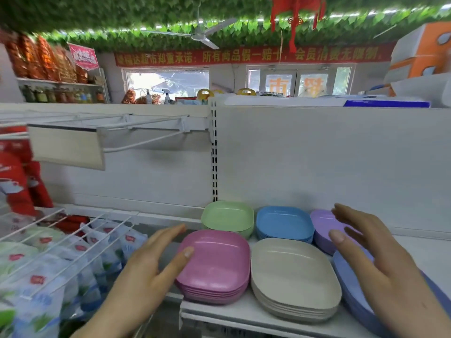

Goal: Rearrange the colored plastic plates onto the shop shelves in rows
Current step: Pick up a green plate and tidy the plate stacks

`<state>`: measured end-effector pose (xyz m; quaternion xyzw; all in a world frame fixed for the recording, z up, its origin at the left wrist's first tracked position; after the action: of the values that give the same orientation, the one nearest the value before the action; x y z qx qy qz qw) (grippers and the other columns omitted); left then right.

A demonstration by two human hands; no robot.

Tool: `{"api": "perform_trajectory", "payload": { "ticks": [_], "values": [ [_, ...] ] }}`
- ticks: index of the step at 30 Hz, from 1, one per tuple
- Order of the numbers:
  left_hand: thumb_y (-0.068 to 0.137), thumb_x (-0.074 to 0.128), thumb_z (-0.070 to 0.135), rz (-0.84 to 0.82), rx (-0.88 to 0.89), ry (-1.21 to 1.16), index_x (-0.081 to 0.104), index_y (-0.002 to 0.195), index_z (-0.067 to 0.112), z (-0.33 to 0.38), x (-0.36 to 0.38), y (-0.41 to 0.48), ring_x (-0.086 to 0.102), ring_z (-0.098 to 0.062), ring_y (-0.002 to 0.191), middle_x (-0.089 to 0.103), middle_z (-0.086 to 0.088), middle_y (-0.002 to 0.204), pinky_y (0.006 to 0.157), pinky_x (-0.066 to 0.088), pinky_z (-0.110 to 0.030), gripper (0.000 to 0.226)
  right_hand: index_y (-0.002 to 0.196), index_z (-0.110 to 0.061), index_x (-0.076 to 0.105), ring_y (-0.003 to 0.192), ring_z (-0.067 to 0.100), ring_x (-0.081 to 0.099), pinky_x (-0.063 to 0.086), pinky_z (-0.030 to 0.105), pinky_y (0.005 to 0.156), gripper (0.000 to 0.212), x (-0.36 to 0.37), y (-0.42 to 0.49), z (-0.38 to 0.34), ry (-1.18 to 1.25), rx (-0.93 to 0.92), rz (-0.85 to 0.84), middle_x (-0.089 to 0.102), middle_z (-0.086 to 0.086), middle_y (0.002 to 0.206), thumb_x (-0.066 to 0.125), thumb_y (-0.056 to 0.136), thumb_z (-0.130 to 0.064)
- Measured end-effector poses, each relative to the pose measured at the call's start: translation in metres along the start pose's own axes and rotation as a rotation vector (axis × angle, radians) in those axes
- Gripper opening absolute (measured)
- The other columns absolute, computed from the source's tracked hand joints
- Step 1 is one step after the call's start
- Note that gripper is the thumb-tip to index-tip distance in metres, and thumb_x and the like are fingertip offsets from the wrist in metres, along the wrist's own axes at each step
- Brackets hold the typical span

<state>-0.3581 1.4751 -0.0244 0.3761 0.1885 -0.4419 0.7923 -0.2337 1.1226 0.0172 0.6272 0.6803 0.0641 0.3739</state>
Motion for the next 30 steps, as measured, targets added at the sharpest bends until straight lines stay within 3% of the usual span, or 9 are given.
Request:
{"api": "perform_trajectory", "payload": {
  "ticks": [3, 5, 7, 9, 13, 17, 20, 23, 30],
  "values": [
    [0.078, 0.039, 0.092, -0.037, -0.003, -0.024, 0.04, 0.145, 0.057, -0.008, 0.003, -0.016, 0.034, 0.024, 0.13, 0.037, 0.047, 0.143, 0.11, 0.039, -0.027, 0.075, 0.135, -0.04, 0.059, 0.122, -0.014, 0.052, 0.044, 0.025, 0.099, 0.057, 0.017, -0.021, -0.025, 0.068, -0.008, 0.038, 0.056, -0.035, 0.134, 0.053, 0.089, -0.072],
    [0.087, 0.044, 0.083, -0.02, 0.026, -0.032, 0.039, 0.144, 0.06, -0.006, 0.004, -0.025, 0.032, 0.026, 0.13, 0.034, 0.051, 0.141, 0.106, 0.038, -0.022, 0.062, 0.132, -0.038, 0.062, 0.122, -0.011, 0.056, 0.043, 0.013, 0.099, 0.042, 0.026, -0.036, -0.04, 0.1, -0.027, 0.076, 0.059, -0.031, 0.133, 0.061, 0.095, -0.058],
    [0.092, 0.052, 0.068, 0.025, 0.047, -0.058, 0.041, 0.144, 0.058, -0.003, 0.003, -0.034, 0.03, 0.027, 0.13, 0.033, 0.049, 0.142, 0.099, 0.04, -0.01, 0.054, 0.132, -0.038, 0.062, 0.124, -0.006, 0.057, 0.04, 0.005, 0.098, 0.038, 0.033, -0.049, -0.049, 0.091, -0.042, 0.104, 0.061, -0.026, 0.135, 0.066, 0.097, -0.049],
    [0.095, 0.058, 0.062, 0.059, 0.086, -0.076, 0.045, 0.146, 0.05, -0.002, 0.001, -0.043, 0.031, 0.023, 0.134, 0.037, 0.041, 0.148, 0.091, 0.04, -0.002, 0.053, 0.132, -0.04, 0.062, 0.125, -0.002, 0.058, 0.041, 0.008, 0.099, 0.04, 0.037, -0.062, -0.054, 0.112, -0.026, 0.133, 0.062, -0.024, 0.136, 0.065, 0.093, -0.043],
    [0.091, 0.052, 0.065, 0.076, 0.191, -0.065, 0.053, 0.144, 0.041, 0.002, 0.004, -0.057, 0.042, 0.006, 0.14, 0.046, 0.026, 0.151, 0.104, 0.04, -0.026, 0.058, 0.132, -0.039, 0.064, 0.124, 0.002, 0.061, 0.044, 0.014, 0.099, 0.041, 0.034, -0.089, -0.051, 0.119, 0.049, 0.19, 0.063, -0.02, 0.137, 0.067, 0.091, -0.045],
    [0.088, 0.055, 0.057, 0.091, 0.287, -0.103, 0.062, 0.139, 0.031, 0.02, 0.011, -0.072, 0.048, 0.002, 0.137, 0.053, 0.017, 0.148, 0.105, 0.044, -0.024, 0.057, 0.128, -0.039, 0.066, 0.12, 0.001, 0.062, 0.046, 0.009, 0.088, 0.041, 0.028, -0.12, -0.049, 0.005, 0.094, 0.257, 0.065, -0.016, 0.133, 0.067, 0.087, -0.044],
    [0.088, 0.057, 0.048, 0.086, 0.383, -0.07, 0.064, 0.137, 0.016, 0.034, 0.02, -0.081, 0.046, -0.01, 0.141, 0.057, 0.006, 0.147, 0.122, 0.025, -0.02, 0.059, 0.133, -0.033, 0.065, 0.125, 0.01, 0.061, 0.048, 0.022, 0.097, 0.045, 0.022, -0.145, -0.046, -0.022, 0.106, 0.26, 0.062, -0.011, 0.138, 0.066, 0.088, -0.04],
    [0.088, 0.057, 0.047, 0.068, 0.371, -0.064, 0.061, 0.141, 0.015, 0.04, 0.032, -0.089, 0.038, -0.009, 0.147, 0.054, 0.005, 0.15, 0.125, 0.018, -0.022, 0.062, 0.139, -0.029, 0.062, 0.131, 0.016, 0.058, 0.046, 0.024, 0.102, 0.048, 0.014, -0.16, -0.041, -0.038, 0.123, 0.219, 0.059, -0.007, 0.142, 0.065, 0.091, -0.034],
    [0.092, 0.054, 0.048, 0.115, 0.3, -0.023, 0.056, 0.146, 0.016, 0.07, 0.055, -0.099, 0.037, -0.012, 0.149, 0.049, 0.006, 0.153, 0.123, 0.029, -0.038, 0.062, 0.141, -0.031, 0.059, 0.133, 0.014, 0.056, 0.045, 0.026, 0.105, 0.048, -0.013, -0.155, -0.013, 0.004, 0.103, 0.163, 0.057, -0.008, 0.144, 0.062, 0.093, -0.037]
  ]
}}
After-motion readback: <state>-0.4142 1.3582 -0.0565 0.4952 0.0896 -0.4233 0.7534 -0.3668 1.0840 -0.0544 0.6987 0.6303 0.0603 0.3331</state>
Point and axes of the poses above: each hand's wrist, its own y-axis towards the middle knuckle, its own x-axis out of the palm, z = x × y, the point moved 4 cm from there along y, towards the middle knuckle
